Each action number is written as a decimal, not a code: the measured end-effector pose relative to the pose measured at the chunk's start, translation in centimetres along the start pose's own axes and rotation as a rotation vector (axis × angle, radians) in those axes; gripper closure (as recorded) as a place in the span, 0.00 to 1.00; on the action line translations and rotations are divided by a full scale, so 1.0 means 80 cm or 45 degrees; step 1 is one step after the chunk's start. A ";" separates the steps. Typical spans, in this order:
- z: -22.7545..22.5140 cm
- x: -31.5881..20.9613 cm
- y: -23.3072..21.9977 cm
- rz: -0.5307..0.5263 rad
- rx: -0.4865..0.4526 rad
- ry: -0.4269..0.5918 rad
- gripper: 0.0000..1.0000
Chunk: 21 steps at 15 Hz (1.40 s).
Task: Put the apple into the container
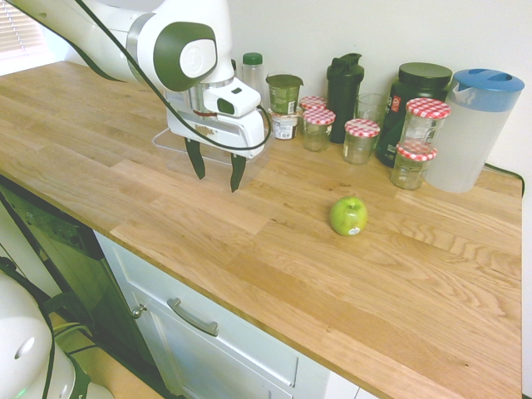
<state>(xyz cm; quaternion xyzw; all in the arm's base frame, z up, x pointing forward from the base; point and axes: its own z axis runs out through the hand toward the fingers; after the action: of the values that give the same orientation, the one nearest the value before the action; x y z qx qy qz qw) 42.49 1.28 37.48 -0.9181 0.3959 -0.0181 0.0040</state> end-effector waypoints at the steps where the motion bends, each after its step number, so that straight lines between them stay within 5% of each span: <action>1: 0.001 0.000 0.000 0.000 -0.001 -0.001 0.00; 5: -0.050 0.025 -0.004 0.011 0.036 0.016 0.00; 9: -0.120 0.106 0.062 0.065 0.047 0.002 0.00; 13: -0.098 0.172 0.151 -0.186 0.015 0.007 0.00; 21: -0.045 0.243 0.166 -0.234 -0.047 0.105 0.00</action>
<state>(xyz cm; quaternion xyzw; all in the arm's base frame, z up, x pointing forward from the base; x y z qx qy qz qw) 46.06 -21.96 41.41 -0.9489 0.3101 -0.0490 -0.0309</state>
